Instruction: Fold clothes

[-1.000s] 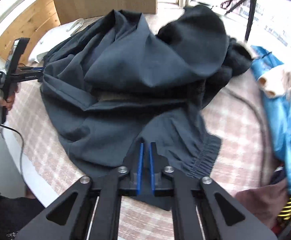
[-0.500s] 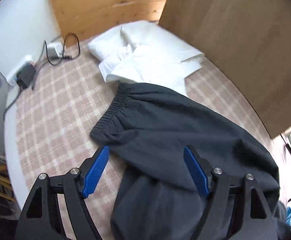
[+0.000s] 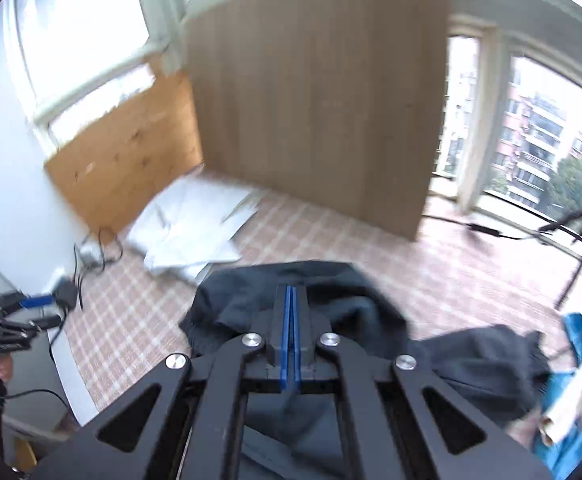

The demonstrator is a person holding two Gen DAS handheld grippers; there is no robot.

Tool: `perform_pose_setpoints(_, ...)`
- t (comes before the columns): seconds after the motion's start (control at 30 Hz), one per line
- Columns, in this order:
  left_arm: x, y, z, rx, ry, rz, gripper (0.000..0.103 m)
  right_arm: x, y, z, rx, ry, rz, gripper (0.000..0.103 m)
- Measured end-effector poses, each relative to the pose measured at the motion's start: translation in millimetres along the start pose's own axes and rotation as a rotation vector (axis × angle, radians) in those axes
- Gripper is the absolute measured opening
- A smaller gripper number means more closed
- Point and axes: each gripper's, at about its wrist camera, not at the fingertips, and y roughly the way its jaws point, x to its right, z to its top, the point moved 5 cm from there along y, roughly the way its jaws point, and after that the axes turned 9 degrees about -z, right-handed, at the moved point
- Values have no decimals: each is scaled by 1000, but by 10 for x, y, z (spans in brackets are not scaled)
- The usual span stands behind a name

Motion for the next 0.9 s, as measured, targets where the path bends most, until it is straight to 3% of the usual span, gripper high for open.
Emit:
perform_pose_setpoints(0.1, 405, 262, 211, -22, 95, -72, 61, 1260, -841, -133, 69, 202, -189, 1)
perform_pose_setpoints(0.23, 884, 759, 407, -91, 150, -189, 76, 2263, -1390, -668, -52, 330, -436, 13)
perform_pose_setpoints(0.27, 1007, 908, 450, -110, 163, -193, 76, 2266, -1360, -821, -87, 332, -426, 23)
perform_pose_setpoints(0.3, 1130, 1057, 493, -129, 177, -198, 76, 2239, -1327, -926, -108, 331, -401, 41)
perform_pose_setpoints(0.37, 1369, 1365, 585, -146, 244, -162, 76, 2110, -1194, -1091, -114, 338, -374, 60)
perform_pose_setpoints(0.43, 1536, 1694, 678, -151, 314, -115, 76, 2016, -1029, -1191, -139, 346, -338, 60)
perform_pose_setpoints(0.5, 1565, 1939, 718, -213, 272, -148, 48, 2009, -957, -1242, -158, 345, -329, 60)
perform_pose_setpoints(0.53, 1573, 2053, 734, -248, 242, -171, 4, 2006, -921, -1268, -167, 344, -324, 60)
perform_pose_setpoints(0.57, 1581, 2166, 752, -284, 213, -194, 5, 2002, -885, -1293, -176, 344, -319, 60)
perform_pose_setpoints(0.63, 1731, 1999, 827, -252, 191, -286, 4, 2046, -859, -1326, -174, 356, -300, 60)
perform_pose_setpoints(0.7, 2084, 1599, 874, -195, 260, -353, 4, 2166, -803, -1345, -161, 385, -281, 60)
perform_pose_setpoints(0.83, 3140, 627, 525, -241, 467, -706, 5, 2458, -516, -1314, -167, 432, -264, 61)
perform_pose_setpoints(0.9, 3662, 116, 328, -268, 572, -891, 11, 2529, -318, -1291, -189, 444, -224, 61)
